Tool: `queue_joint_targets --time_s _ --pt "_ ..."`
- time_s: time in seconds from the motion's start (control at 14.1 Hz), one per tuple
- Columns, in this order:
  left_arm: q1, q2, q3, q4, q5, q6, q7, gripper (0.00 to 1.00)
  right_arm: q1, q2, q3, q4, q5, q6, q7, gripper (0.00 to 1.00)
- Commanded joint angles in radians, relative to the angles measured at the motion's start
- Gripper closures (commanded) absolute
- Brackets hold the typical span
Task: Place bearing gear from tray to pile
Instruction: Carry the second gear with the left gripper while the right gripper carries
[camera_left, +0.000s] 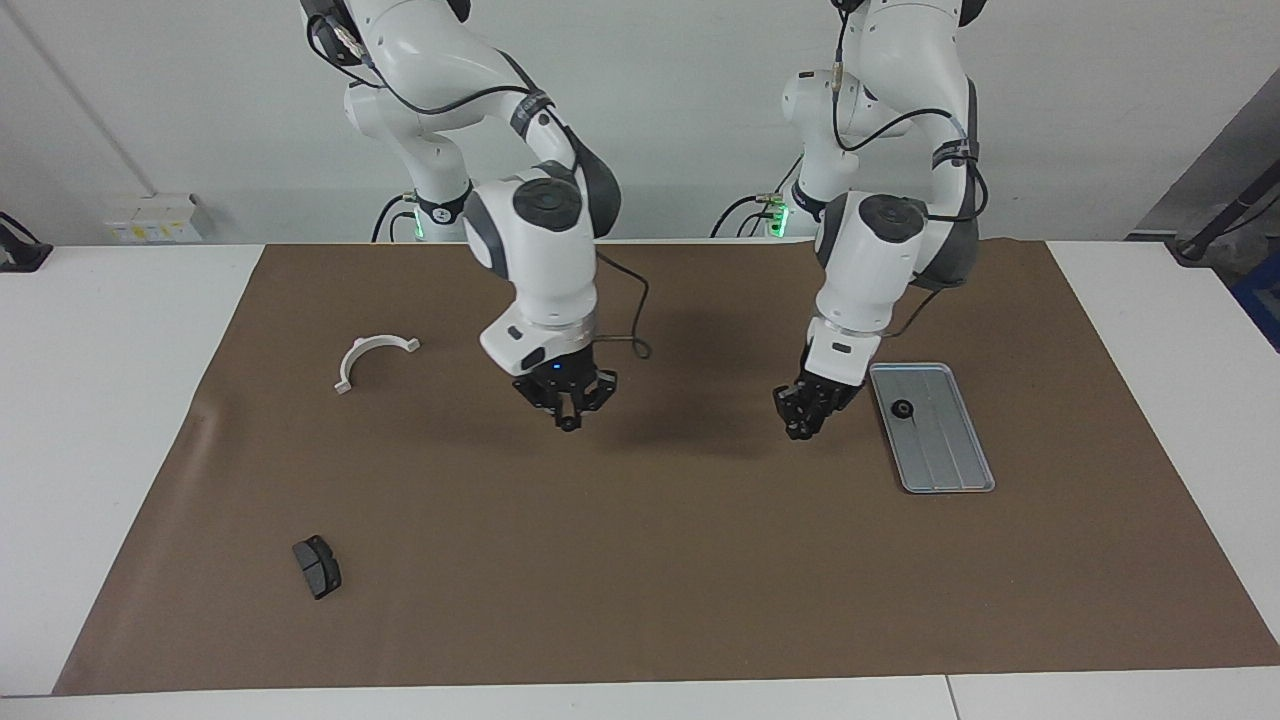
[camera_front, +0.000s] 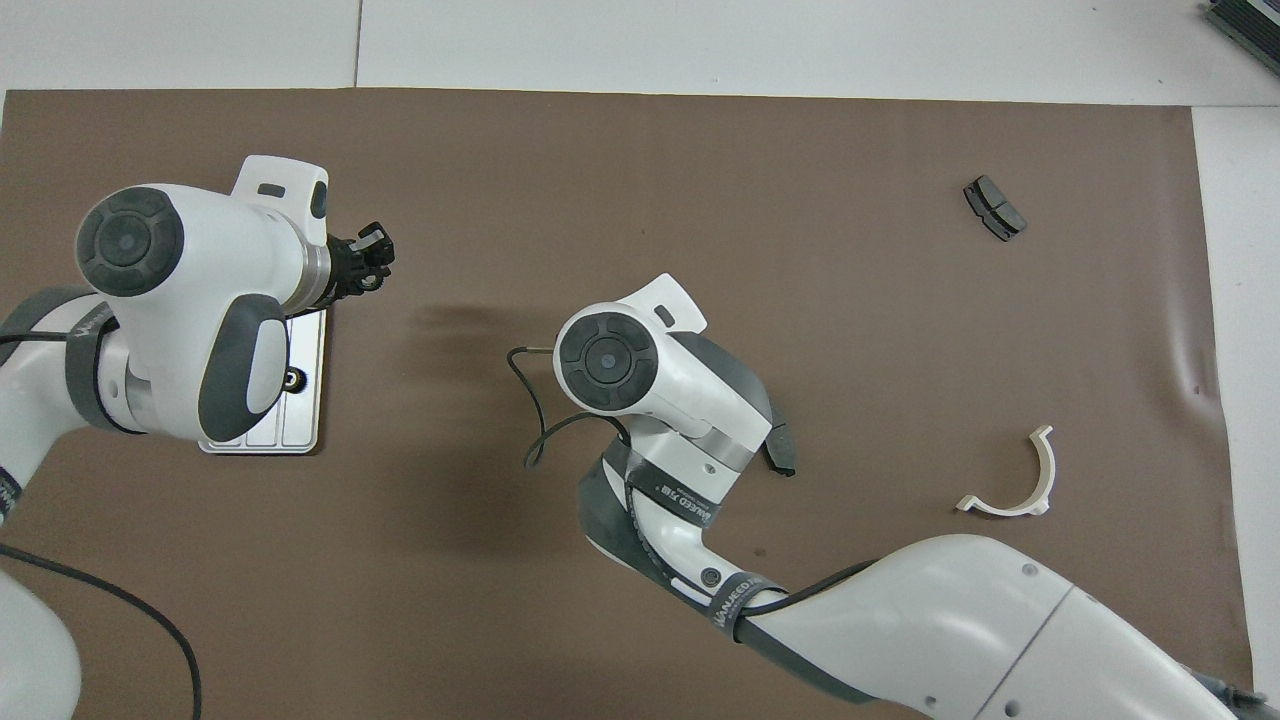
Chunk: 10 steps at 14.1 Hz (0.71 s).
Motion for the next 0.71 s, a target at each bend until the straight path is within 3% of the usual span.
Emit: queue_joint_targets --time_s 0.0,0.21,0.35,0.64 --pt "-0.1 0.065 0.017 0.058 0.012 -0.023 0.026 1.0 -0.004 -0.046 -0.139 -0.088 0.095 0.02 -0.254 1.0" --pt "-0.197 0.168 0.017 0.178 0.008 -0.04 0.021 1.0 -0.004 -0.071 -0.284 -0.203 0.19 0.113 -0.5 1.0" --pt "-0.242 0.204 0.019 0.201 0.011 -0.06 0.021 1.0 -0.004 -0.067 -0.35 -0.274 0.208 0.21 -0.616 1.0" --pt "-0.291 0.228 0.017 0.2 0.008 -0.094 0.023 1.0 -0.02 -0.028 -0.396 -0.312 0.211 0.31 -0.683 1.0"
